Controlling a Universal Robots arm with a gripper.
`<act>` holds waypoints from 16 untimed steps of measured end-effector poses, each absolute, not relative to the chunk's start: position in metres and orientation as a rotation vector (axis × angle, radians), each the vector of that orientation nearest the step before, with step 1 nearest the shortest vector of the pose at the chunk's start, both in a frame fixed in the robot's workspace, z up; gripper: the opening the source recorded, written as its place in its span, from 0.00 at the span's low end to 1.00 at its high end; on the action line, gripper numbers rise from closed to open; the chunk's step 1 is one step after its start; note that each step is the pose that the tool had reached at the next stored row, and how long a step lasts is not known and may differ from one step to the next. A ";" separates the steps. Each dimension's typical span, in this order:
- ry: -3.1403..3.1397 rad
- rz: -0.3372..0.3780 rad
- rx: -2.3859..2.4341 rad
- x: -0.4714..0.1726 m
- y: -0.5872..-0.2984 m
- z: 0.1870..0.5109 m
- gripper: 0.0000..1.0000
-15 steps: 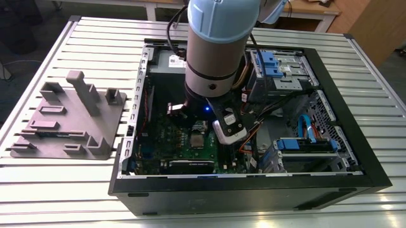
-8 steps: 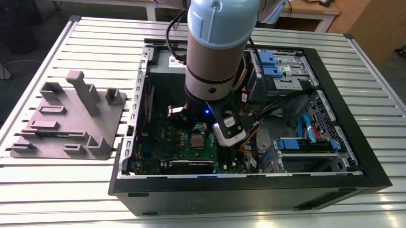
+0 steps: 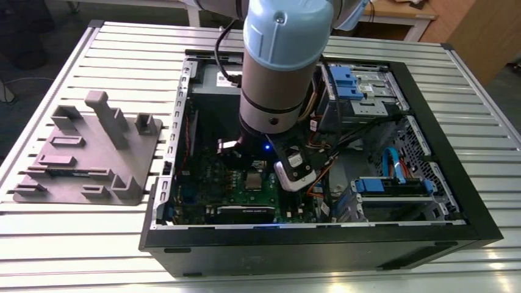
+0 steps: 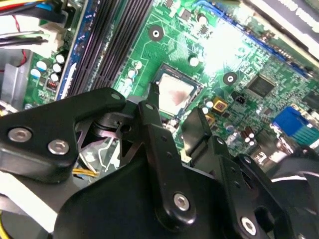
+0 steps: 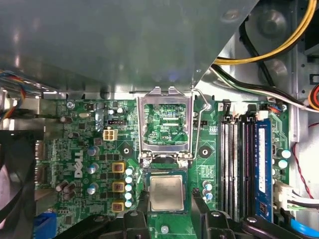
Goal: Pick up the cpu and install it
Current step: 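Place the cpu into insertion slot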
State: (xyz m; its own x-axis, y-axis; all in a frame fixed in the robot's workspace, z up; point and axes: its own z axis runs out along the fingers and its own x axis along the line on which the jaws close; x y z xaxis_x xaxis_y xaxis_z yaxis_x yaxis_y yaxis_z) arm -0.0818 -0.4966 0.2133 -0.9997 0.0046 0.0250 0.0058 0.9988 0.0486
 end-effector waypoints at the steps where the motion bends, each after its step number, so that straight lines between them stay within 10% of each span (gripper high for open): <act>1: -3.116 -0.076 -0.008 -0.082 -0.497 0.212 0.45; 16: -3.116 -0.076 -0.008 -0.082 -0.496 0.199 0.45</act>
